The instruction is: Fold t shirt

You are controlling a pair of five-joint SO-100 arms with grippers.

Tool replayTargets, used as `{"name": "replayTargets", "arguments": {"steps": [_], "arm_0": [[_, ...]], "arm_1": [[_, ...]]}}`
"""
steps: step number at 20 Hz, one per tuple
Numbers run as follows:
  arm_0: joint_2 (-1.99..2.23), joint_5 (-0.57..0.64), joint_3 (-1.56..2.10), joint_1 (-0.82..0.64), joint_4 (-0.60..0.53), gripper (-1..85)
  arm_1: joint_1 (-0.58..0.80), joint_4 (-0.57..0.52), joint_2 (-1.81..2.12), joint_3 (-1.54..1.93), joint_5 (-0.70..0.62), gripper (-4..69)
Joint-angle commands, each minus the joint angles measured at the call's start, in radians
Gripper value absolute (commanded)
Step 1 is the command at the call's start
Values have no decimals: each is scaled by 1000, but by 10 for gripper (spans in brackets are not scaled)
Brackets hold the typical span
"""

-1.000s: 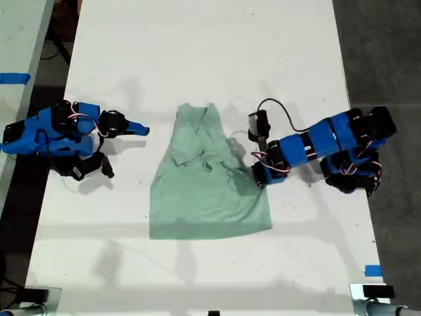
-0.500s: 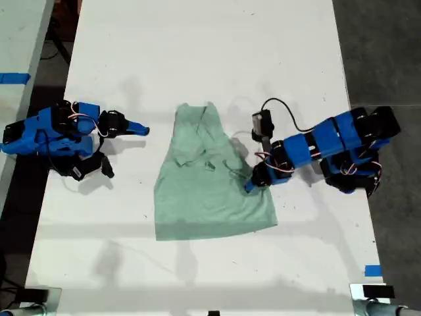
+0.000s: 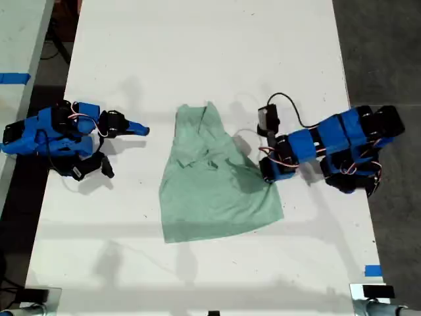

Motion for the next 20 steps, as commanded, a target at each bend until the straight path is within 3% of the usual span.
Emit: {"name": "replayTargets", "arguments": {"steps": [1, 8, 9, 11, 14, 20], "arm_0": [[11, 3, 38, 8, -6, -2], [11, 3, 38, 8, -6, -2], [11, 3, 38, 8, -6, -2], [11, 5, 38, 8, -6, -2], [11, 6, 38, 8, -6, -2], [11, 6, 38, 8, -6, -2]], "arm_1": [[44, 54, 94, -152, -66, 2], [35, 44, -420, -798, -250, 18], [31, 40, -497, -868, -261, 46], [17, 0, -600, -950, -281, 209], [-5, -40, -623, -959, -291, 262], [9, 172, -353, -813, -229, 272]]}}
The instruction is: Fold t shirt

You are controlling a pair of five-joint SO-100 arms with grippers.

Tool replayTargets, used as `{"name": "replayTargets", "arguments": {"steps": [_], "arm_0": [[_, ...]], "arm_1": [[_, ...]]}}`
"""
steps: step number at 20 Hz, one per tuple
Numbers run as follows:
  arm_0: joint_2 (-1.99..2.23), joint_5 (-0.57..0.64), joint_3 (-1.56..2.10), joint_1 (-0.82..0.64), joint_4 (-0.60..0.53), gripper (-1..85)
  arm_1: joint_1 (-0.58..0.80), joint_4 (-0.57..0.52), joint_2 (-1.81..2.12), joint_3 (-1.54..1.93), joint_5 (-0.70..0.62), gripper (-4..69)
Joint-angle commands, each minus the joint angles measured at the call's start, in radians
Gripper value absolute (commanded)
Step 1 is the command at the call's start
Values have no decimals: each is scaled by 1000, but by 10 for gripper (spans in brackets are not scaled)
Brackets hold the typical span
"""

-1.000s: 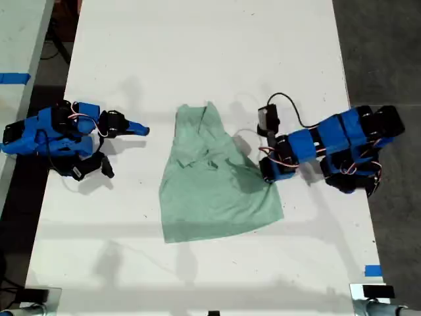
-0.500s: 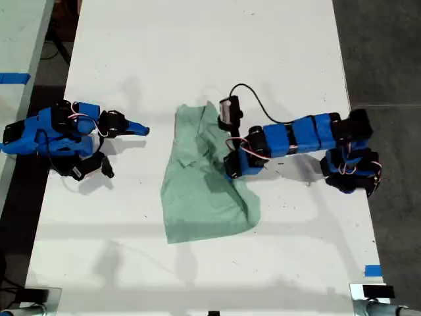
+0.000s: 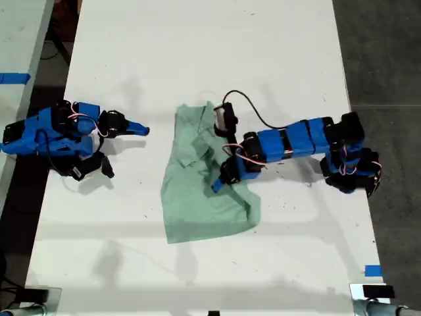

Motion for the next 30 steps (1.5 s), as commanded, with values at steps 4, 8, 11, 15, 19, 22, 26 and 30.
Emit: {"name": "replayTargets", "arguments": {"steps": [4, 8, 11, 15, 19, 22, 26, 30], "arm_0": [[11, 8, 38, 6, -6, -2], [11, 8, 38, 8, -6, -2], [11, 8, 38, 8, -6, -2], [11, 9, 38, 3, -8, -2], [11, 6, 38, 5, -8, -2], [11, 6, 38, 5, -8, -2], [11, 9, 38, 3, -8, -2], [11, 8, 38, 5, -8, -2]], "arm_1": [[0, 149, 224, -17, 14, 271], [34, 166, 451, 264, 74, 263], [75, 149, 701, 598, 144, 204], [38, 118, 653, 655, 166, 274], [20, -49, 558, 724, 149, 277], [11, -75, 497, 698, 161, -1], [-35, 103, 235, 199, 97, -1], [-78, 58, -169, -253, 5, -1]]}}
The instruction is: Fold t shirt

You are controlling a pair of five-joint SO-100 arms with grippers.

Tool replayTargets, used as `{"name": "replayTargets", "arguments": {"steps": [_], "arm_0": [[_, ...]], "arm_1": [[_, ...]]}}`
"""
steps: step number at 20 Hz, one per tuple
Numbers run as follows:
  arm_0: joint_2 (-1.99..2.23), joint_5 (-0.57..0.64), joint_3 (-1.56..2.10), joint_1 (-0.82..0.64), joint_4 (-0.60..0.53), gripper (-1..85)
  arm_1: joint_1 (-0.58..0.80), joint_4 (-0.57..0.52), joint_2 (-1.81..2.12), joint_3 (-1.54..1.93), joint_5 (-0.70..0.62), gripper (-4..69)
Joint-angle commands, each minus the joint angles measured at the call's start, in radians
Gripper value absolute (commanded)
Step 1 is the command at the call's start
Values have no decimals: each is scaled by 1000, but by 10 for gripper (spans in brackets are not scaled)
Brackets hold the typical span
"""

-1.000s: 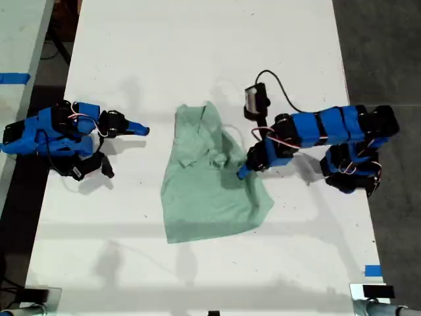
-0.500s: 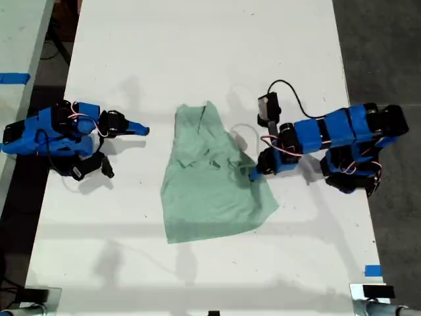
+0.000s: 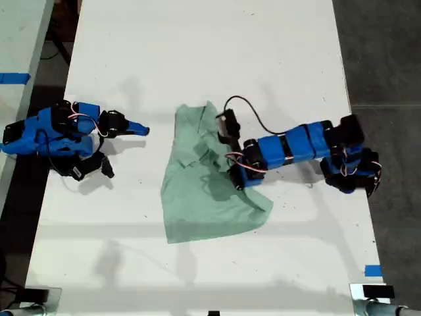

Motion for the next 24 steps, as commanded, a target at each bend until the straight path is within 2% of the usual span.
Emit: {"name": "replayTargets", "arguments": {"steps": [1, 3, 4, 5, 6, 8, 10, 14, 16, 19, 20, 21, 22, 24], "arm_0": [[11, 9, 38, 5, -8, -2], [11, 11, 38, 3, -6, -2], [11, 12, 38, 2, -6, -2], [11, 12, 38, 2, -6, -2], [11, 12, 38, 2, -6, -2], [11, 12, 38, 2, -6, -2], [11, 12, 38, 2, -6, -2], [11, 11, 38, 0, -6, -2], [11, 12, 38, -2, -6, -2], [11, 11, 38, -2, -6, -2], [11, 11, 38, -2, -6, -2], [11, 8, 38, -2, -6, -2], [11, 8, 38, 0, -6, -2], [11, 9, 38, -2, -6, -2]], "arm_1": [[-29, -104, -106, -132, -21, -1], [-54, -178, -161, -124, -52, 73], [-67, -212, -161, -114, -80, 278], [-78, -221, -147, -107, -103, 414], [-86, -210, -109, -92, -115, 421], [-92, -86, 26, -31, -63, 384], [-66, 46, 219, 126, 26, 380], [11, 21, 713, 689, 160, 342], [55, -115, 914, 1014, 183, 312], [144, -515, 1129, 1522, 141, 248], [181, -666, 1201, 1687, 117, 183], [212, -788, 1276, 1824, 87, 5], [236, -848, 1338, 1910, 74, 3], [267, -815, 1440, 1948, 23, 5]]}}
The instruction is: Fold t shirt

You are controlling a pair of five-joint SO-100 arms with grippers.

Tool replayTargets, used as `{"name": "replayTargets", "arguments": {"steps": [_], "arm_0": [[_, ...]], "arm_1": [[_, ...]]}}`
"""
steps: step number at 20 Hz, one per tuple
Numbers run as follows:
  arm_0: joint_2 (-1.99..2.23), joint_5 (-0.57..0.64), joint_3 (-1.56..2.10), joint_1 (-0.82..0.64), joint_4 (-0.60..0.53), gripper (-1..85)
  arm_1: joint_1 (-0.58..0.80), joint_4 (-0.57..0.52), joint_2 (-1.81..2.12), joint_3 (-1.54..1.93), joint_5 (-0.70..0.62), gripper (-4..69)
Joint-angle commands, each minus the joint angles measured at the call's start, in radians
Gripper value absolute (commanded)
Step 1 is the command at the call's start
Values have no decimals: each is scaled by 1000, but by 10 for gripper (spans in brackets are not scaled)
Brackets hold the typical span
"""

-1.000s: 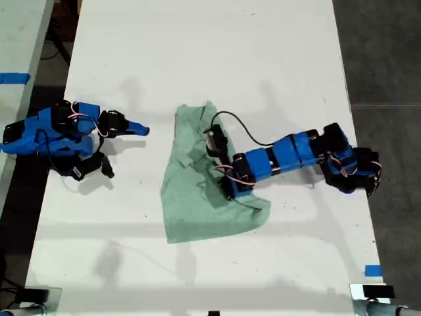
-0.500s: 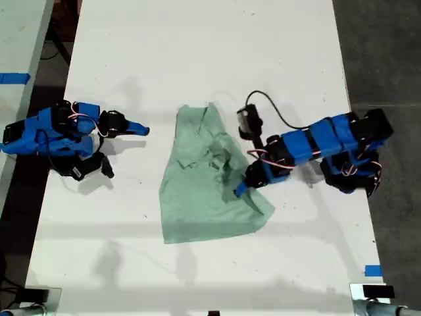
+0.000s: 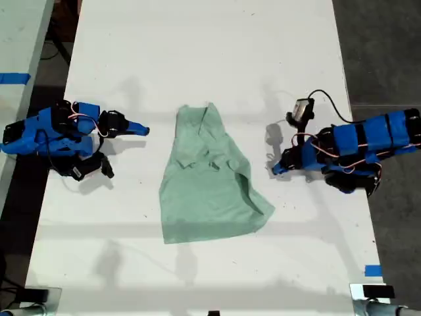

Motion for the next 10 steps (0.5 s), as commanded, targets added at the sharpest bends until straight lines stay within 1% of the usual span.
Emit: {"name": "replayTargets", "arguments": {"steps": [1, 3, 4, 5, 6, 7, 10], "arm_0": [[11, 3, 38, -5, -6, -2], [11, 2, 38, -5, -6, -2], [11, -2, 38, -3, -8, -2], [11, -3, 38, -3, -6, -2], [11, -3, 38, -3, -6, -2], [11, -3, 38, -3, -6, -2], [11, -3, 38, -6, -6, -2]], "arm_1": [[75, -20, 117, 94, -60, 5], [114, 31, 278, 160, -97, 5], [124, 86, 403, 198, -110, 4], [133, 178, 584, 245, -124, 4], [137, 342, 802, 267, -120, 4], [129, 397, 876, 268, -156, 6], [143, 399, 862, 268, -163, 25]]}}
